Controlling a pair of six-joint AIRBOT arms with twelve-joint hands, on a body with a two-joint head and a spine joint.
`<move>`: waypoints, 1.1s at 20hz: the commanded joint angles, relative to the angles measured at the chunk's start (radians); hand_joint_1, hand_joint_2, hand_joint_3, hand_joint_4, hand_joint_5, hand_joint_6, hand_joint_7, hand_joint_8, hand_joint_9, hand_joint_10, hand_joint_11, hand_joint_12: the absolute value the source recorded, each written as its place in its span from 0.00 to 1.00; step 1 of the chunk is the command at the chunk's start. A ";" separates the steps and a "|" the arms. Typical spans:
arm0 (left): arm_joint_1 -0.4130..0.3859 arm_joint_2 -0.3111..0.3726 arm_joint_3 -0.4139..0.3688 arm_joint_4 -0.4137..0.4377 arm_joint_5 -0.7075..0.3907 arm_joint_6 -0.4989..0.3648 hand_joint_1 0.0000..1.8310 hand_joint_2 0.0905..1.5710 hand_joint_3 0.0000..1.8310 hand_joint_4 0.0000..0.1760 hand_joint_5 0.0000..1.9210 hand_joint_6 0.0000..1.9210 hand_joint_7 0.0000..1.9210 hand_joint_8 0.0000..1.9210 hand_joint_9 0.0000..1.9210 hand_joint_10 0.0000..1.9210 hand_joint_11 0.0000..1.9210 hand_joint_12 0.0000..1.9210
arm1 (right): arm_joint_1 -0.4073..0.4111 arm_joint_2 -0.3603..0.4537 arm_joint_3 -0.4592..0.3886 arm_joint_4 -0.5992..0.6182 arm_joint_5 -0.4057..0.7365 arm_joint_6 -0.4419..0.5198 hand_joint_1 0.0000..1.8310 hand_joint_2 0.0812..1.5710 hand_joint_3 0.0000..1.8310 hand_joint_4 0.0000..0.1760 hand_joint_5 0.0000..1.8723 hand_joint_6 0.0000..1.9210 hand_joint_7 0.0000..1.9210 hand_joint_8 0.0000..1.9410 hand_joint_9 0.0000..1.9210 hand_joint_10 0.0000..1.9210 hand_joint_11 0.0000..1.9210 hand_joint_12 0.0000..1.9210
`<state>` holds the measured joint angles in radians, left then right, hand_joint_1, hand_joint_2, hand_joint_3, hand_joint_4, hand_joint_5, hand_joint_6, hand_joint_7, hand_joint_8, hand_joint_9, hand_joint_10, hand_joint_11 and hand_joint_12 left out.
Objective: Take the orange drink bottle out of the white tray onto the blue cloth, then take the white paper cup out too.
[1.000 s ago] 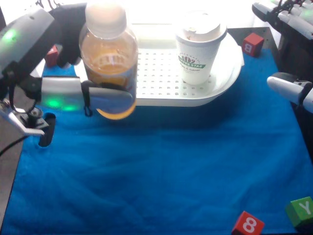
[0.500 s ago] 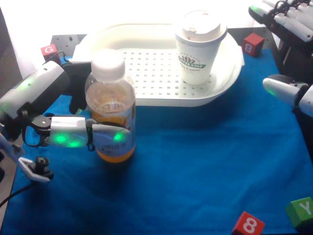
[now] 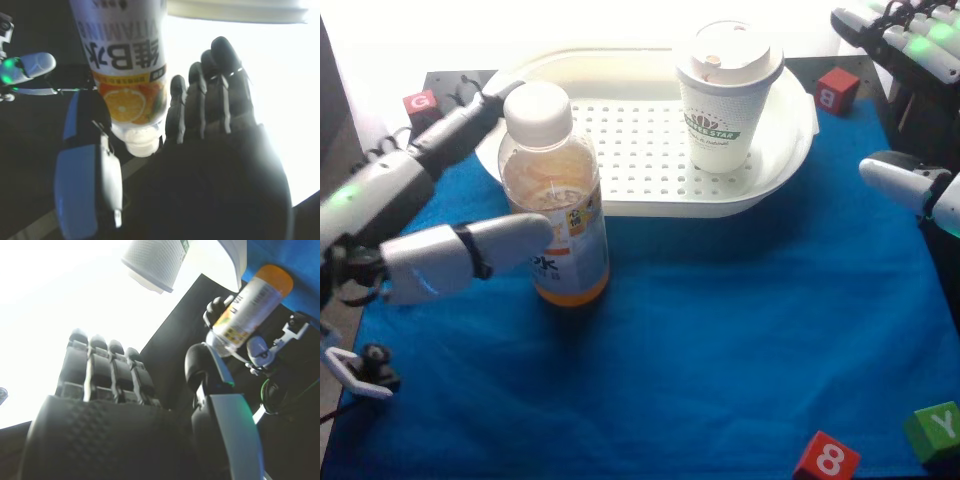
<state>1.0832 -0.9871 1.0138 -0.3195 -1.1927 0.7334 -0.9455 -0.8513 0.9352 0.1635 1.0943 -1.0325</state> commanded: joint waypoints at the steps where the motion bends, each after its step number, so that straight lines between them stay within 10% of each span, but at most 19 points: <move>1: 0.000 0.010 -0.004 0.008 -0.162 -0.004 0.21 0.64 0.00 0.88 0.00 0.00 0.00 0.00 0.00 0.00 0.00 0.00 | 0.009 0.006 0.002 0.001 0.123 0.006 0.30 0.86 0.00 0.00 0.00 0.00 0.00 0.00 0.00 0.00 0.00 0.00; 3: 0.024 0.032 -0.015 0.000 -0.197 -0.002 0.24 0.65 0.00 0.68 0.00 0.00 0.00 0.00 0.00 0.00 0.00 0.00 | 0.009 0.007 0.003 0.001 0.124 0.013 0.29 0.85 0.00 0.00 0.00 0.00 0.00 0.00 0.00 0.00 0.02 0.01; 4: 0.040 0.050 -0.022 -0.008 -0.216 0.008 0.24 0.64 0.00 0.64 0.00 0.00 0.00 0.00 0.00 0.00 0.00 0.00 | 0.009 0.007 0.003 0.000 0.124 0.015 0.31 0.83 0.01 0.00 0.00 0.00 0.00 0.00 0.00 0.00 0.00 0.20; 7: 0.081 0.108 -0.056 -0.036 -0.271 0.067 0.30 0.64 0.00 0.87 0.00 0.00 0.00 0.00 0.00 0.00 0.00 0.00 | 0.009 0.007 0.007 -0.011 0.123 0.015 0.25 0.83 0.00 0.00 0.00 0.00 0.00 0.00 0.00 0.00 0.00 0.36; 8: 0.085 0.132 -0.069 -0.037 -0.284 0.094 0.30 0.65 0.00 0.68 0.00 0.00 0.00 0.00 0.00 0.00 0.01 0.01 | 0.013 0.006 0.015 -0.016 0.123 0.015 0.21 0.82 0.00 0.00 0.00 0.00 0.00 0.00 0.02 0.01 0.00 0.54; 10: 0.086 0.161 -0.077 -0.026 -0.282 0.122 0.33 0.67 0.01 0.56 0.01 0.00 0.00 0.00 0.00 0.00 0.01 0.01 | 0.048 -0.009 0.046 -0.017 0.107 0.015 0.22 0.82 0.00 0.00 0.00 0.00 0.00 0.00 0.00 0.00 0.00 0.44; 12: 0.089 0.176 -0.078 -0.021 -0.288 0.128 0.33 0.67 0.01 0.42 0.01 0.00 0.00 0.00 0.00 0.00 0.00 0.00 | 0.127 -0.054 0.096 -0.035 0.014 0.014 0.24 0.81 0.00 0.00 0.00 0.00 0.00 0.00 0.00 0.00 0.00 0.04; 22: 0.099 0.168 -0.079 -0.044 -0.307 0.129 0.31 0.72 0.00 0.55 0.01 0.00 0.00 0.00 0.00 0.00 0.00 0.07 | 0.370 -0.356 0.389 -0.069 -0.300 0.012 0.27 0.77 0.00 0.39 0.00 0.00 0.00 0.00 0.00 0.00 0.00 0.00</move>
<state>1.1862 -0.8200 0.9337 -0.3676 -1.3689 0.8650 -0.5869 -1.2133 1.3273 0.0902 0.6846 -1.0218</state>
